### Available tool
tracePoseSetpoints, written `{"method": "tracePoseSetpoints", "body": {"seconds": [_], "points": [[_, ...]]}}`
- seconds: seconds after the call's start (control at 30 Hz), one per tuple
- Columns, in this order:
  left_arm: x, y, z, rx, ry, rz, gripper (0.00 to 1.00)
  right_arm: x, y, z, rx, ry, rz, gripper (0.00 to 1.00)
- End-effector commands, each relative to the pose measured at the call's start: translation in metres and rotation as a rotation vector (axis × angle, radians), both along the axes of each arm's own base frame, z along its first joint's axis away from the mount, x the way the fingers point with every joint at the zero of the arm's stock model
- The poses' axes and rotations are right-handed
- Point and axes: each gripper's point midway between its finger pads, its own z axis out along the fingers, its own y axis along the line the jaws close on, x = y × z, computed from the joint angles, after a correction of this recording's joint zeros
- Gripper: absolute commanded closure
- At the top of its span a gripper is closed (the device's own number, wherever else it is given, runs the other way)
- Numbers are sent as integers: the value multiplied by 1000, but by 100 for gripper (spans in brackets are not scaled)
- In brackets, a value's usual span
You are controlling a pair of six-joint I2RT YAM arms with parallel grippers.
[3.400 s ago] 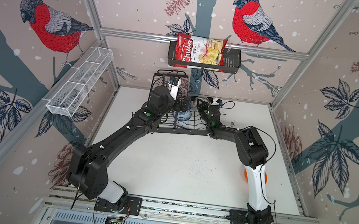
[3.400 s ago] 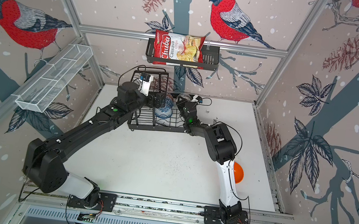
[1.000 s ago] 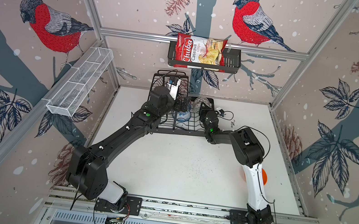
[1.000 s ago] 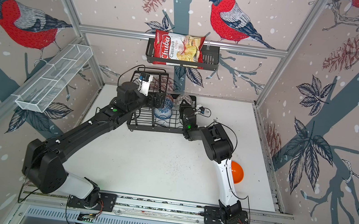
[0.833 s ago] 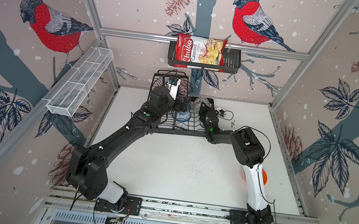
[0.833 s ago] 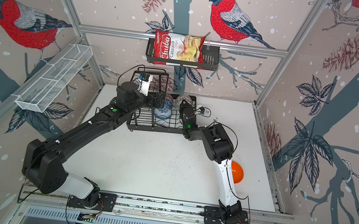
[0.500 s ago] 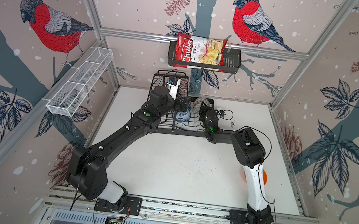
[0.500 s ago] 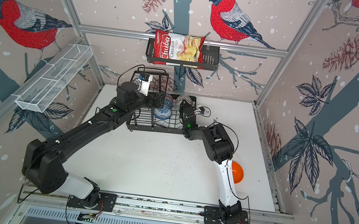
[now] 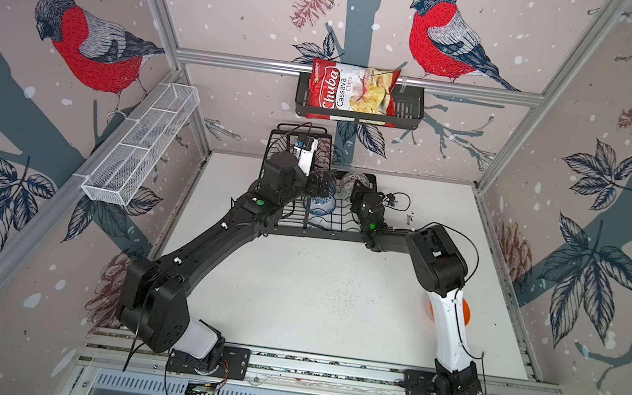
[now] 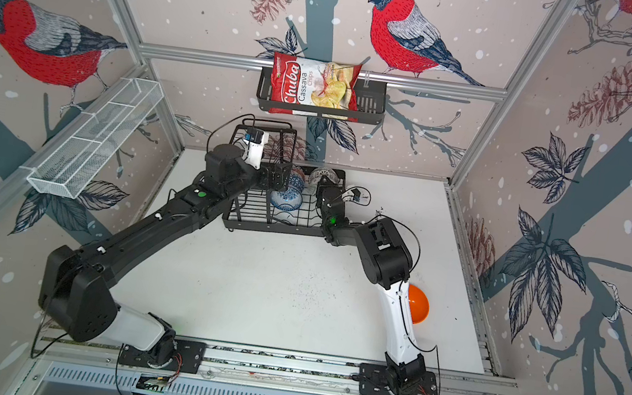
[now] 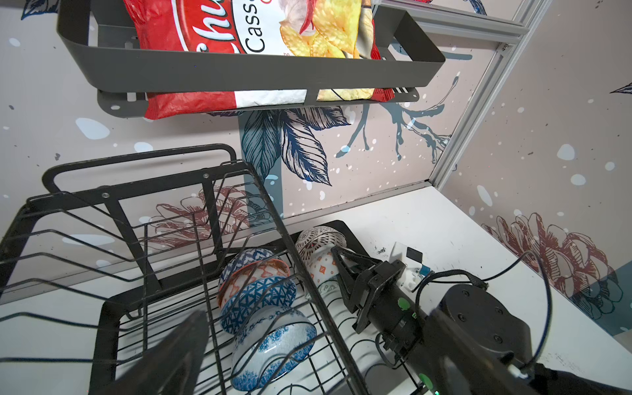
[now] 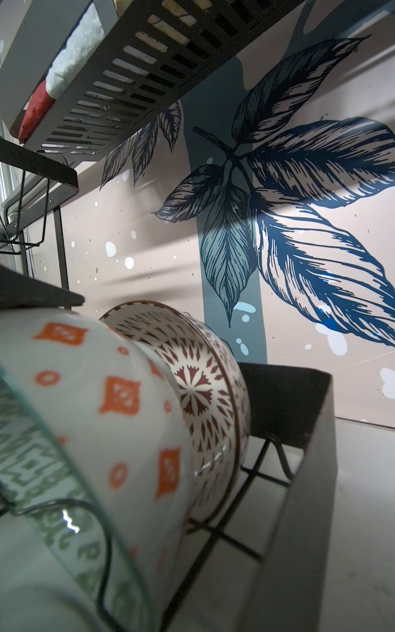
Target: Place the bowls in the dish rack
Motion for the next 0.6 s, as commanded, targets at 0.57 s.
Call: {"method": "tracePoseSetpoints", "body": {"seconds": [0.57], "points": [[-1, 0, 9, -21, -23, -1, 2, -3, -3, -45, -80, 158, 17, 78]]}}
